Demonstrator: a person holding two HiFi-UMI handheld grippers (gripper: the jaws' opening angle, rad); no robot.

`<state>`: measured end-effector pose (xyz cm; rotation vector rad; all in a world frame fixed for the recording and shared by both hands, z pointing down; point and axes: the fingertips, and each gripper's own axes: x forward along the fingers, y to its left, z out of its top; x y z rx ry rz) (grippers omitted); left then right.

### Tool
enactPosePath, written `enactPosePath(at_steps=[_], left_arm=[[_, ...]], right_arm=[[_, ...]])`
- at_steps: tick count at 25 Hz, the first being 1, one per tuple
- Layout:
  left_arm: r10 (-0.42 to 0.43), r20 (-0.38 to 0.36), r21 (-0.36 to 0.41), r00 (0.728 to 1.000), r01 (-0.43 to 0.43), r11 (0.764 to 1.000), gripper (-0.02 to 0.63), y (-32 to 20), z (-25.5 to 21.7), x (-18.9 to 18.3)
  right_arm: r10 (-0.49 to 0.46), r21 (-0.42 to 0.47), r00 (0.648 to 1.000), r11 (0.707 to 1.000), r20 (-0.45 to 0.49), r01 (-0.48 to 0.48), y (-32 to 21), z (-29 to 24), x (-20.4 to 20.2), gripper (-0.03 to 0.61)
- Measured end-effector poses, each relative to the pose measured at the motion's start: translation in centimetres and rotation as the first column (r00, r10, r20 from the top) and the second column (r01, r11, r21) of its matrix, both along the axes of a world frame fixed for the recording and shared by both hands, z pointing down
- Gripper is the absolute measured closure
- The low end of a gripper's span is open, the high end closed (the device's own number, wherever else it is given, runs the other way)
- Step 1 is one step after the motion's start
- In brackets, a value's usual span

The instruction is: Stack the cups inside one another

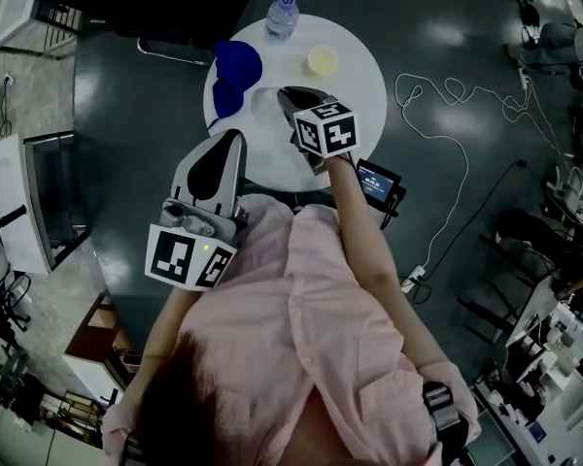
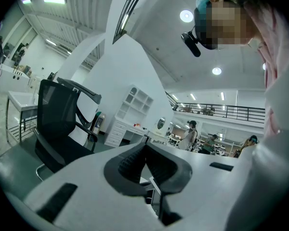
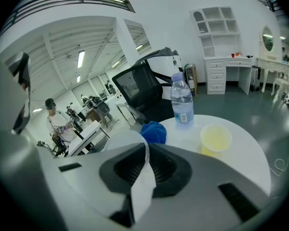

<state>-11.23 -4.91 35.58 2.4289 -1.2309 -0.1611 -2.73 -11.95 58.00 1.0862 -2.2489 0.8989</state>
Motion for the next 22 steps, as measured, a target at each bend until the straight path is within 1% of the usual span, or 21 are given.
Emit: enactPosePath(at_steps=[11,22], left_arm=[[0.000,0.000,0.003,1.000,0.000,1.000,0.596,0.2,-0.1,0.0],[0.010,0.007,0.008,1.000,-0.010,1.000,0.597,0.2,-0.2,0.2]], right_arm=[[0.067,0.124,0.997,0.990,0.049,-0.072,-1.2,-4.5,2.0,0.534],[0.146,0.241,0.983,0.956,0.113,-0.170,-2.0,-9.6,5.2,0.534]])
